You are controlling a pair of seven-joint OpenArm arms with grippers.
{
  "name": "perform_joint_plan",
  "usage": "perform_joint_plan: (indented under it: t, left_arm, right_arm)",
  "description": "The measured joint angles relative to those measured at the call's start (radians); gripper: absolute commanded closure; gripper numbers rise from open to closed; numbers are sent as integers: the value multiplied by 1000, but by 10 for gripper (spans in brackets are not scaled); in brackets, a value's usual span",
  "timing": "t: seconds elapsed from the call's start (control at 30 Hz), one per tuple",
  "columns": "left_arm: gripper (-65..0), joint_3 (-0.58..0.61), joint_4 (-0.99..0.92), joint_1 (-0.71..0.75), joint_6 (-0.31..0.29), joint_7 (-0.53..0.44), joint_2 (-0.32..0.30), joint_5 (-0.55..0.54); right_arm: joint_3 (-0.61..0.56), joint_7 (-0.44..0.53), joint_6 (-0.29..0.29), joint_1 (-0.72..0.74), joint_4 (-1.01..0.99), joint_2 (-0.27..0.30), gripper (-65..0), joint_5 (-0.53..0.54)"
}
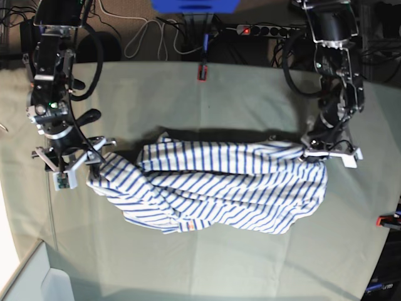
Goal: Layout the t-shirt on the table in an organized manner, then fold the t-shirt properly
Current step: 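Lift the shirt with both grippers, stretching it between them, then regrasp the shirt edge with the right gripper and lift it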
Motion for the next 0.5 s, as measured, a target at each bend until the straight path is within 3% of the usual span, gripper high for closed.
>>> perform_joint_plan:
  t: [0.07,0.23,0.5]
  left_arm:
    - [-26,-45,52,22,-5,6,0,-5]
    - [-1,-179,215,134,-6,4,-3,-5]
    - [-1,-313,235,183,-8,9,0,-6]
  right_arm:
    - [-1,0,0,0,0,0,-339,0]
    - [-22,0,0,3,0,-29,-348,-3]
    - [-69,-4,0,2,12,-48,-435,-8]
